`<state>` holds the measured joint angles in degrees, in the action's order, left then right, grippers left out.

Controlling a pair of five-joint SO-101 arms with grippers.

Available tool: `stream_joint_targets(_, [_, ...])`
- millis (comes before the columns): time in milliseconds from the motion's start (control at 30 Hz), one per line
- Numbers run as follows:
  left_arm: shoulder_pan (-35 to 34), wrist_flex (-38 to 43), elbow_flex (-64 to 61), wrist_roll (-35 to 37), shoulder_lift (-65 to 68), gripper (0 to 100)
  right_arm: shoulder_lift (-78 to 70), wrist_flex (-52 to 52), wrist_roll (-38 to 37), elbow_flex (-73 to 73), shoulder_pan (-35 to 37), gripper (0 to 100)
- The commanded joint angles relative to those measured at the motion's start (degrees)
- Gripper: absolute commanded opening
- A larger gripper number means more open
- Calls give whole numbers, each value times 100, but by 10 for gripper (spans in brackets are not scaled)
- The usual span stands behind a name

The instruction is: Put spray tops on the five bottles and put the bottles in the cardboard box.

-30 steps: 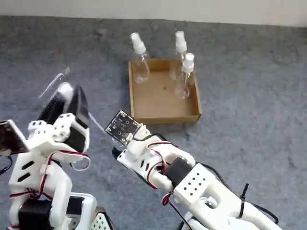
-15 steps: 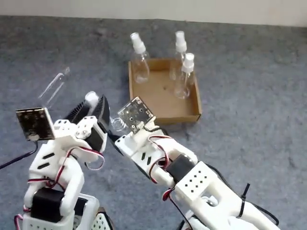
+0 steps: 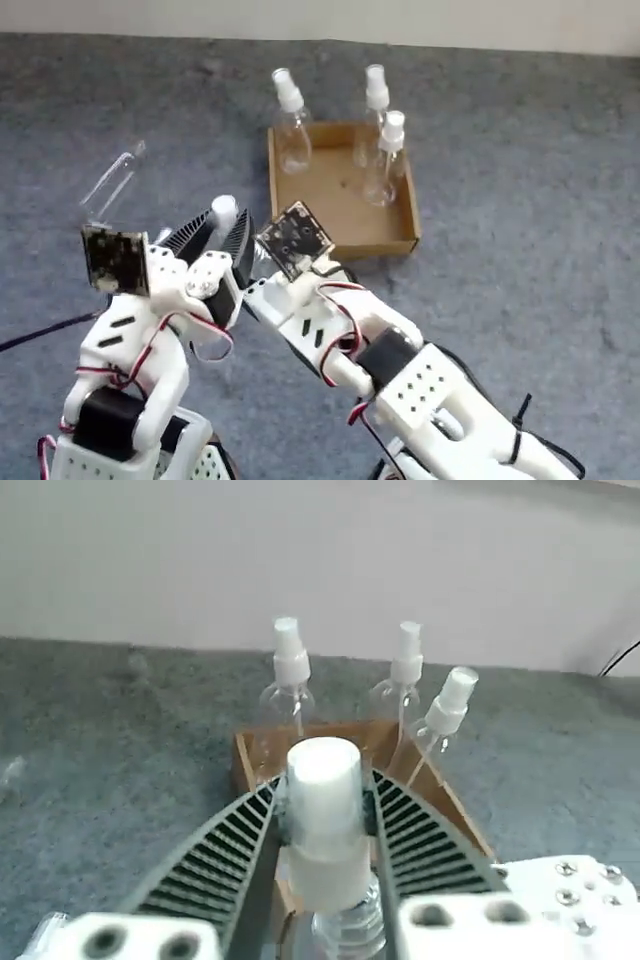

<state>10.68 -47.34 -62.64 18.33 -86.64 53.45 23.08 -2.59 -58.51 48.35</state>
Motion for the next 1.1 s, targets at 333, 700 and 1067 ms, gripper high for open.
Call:
stream_joint_targets(333, [752,-167,-4,-554,31,50,743,-127,18,-277,-330,4])
stream_joint_targets(700, [374,-299,215,-563,-31,178,708,-154,18,-549,-330,4])
stream_joint_targets(1067, [-13,-1029,901,-563,-48,182,699,-154,18,-558,-330,4])
